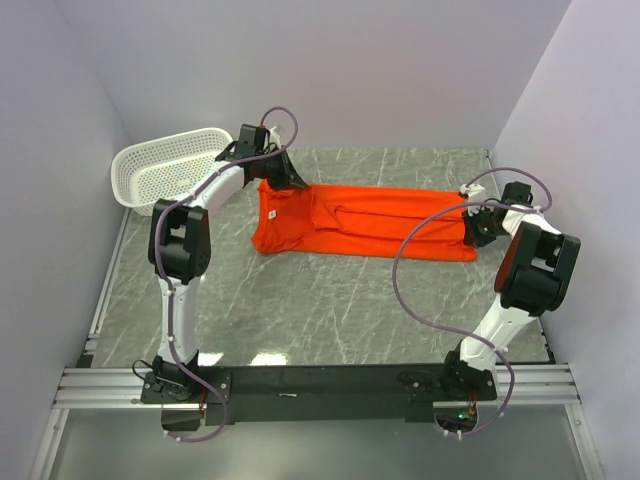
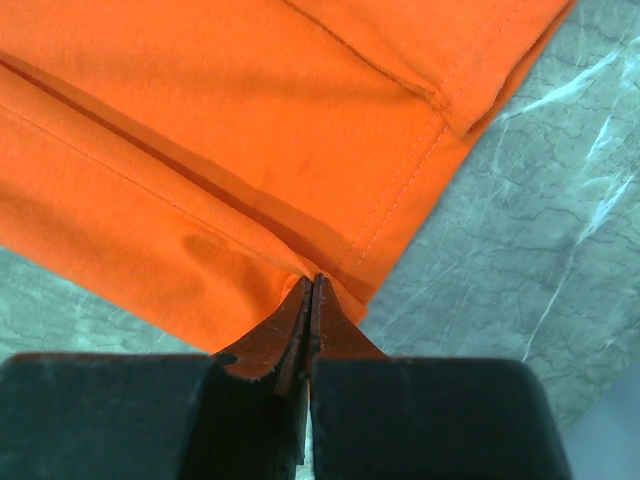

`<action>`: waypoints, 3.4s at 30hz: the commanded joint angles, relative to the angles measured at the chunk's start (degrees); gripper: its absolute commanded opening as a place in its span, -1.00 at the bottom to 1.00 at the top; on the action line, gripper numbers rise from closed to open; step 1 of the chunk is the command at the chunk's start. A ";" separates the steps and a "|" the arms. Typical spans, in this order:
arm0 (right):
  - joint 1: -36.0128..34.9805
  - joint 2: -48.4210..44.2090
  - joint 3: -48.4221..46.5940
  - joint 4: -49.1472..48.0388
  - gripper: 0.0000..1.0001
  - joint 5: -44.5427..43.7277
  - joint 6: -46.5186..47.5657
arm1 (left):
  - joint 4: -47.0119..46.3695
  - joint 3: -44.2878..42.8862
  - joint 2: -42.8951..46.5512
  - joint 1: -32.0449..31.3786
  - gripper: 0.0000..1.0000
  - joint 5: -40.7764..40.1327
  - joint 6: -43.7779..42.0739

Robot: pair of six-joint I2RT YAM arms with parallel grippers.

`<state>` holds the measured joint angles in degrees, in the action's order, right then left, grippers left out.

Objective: Fold and stack the t-shirts
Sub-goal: Fold the tshirt

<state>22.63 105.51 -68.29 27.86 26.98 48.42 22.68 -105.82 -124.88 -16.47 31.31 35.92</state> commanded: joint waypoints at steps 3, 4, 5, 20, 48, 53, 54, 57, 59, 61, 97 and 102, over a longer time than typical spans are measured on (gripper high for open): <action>-0.31 0.40 -2.28 -1.14 -1.00 -0.09 -0.44 | 1.05 -3.95 -1.42 0.39 -0.99 2.18 -2.26; -0.22 0.48 -2.28 -1.14 -1.00 -0.09 -0.44 | 1.05 -4.04 -1.51 0.39 -0.99 2.26 -2.35; -0.31 0.48 -2.20 -1.22 -1.00 -0.09 -0.44 | 1.05 -4.04 -1.77 0.39 -0.99 2.18 -2.35; -0.31 0.92 -2.46 -0.96 -1.00 -0.35 -0.70 | 0.26 -5.36 -3.53 0.56 -0.99 3.41 -2.52; -0.31 1.10 -2.37 -1.40 -1.00 -0.44 -0.70 | -2.46 -11.60 -9.33 0.56 -0.99 7.89 -0.59; -0.31 1.18 -2.55 -1.31 -1.00 -0.44 -0.79 | -3.51 -12.04 -10.21 0.56 -0.99 8.59 0.11; -0.31 1.27 -2.55 -1.23 -0.99 -0.44 -0.79 | -3.69 -12.39 -10.30 0.56 -0.99 8.68 0.37; -0.31 1.27 -2.64 -1.31 -0.99 -0.44 -0.79 | -3.95 -12.92 -10.91 0.56 -0.99 8.77 0.90; -0.31 1.27 -2.64 -1.31 -0.99 -0.44 -0.79 | -4.04 -13.18 -11.35 0.56 -0.99 8.68 1.08; -0.22 1.27 -2.72 -1.23 -0.98 -0.53 -0.79 | -4.04 -13.36 -11.61 0.56 -0.99 8.59 1.34; -22.35 -7.60 -6.86 14.71 0.05 14.96 0.04 | -25.94 50.77 54.03 18.48 0.65 -3.29 4.59; -39.57 -3.49 -9.82 -1.74 0.05 -1.99 -14.74 | -19.08 64.24 58.25 20.60 0.56 1.99 5.74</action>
<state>-10.79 99.22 -75.18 34.11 33.43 41.36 -2.35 -46.98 -66.11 3.62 26.50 39.94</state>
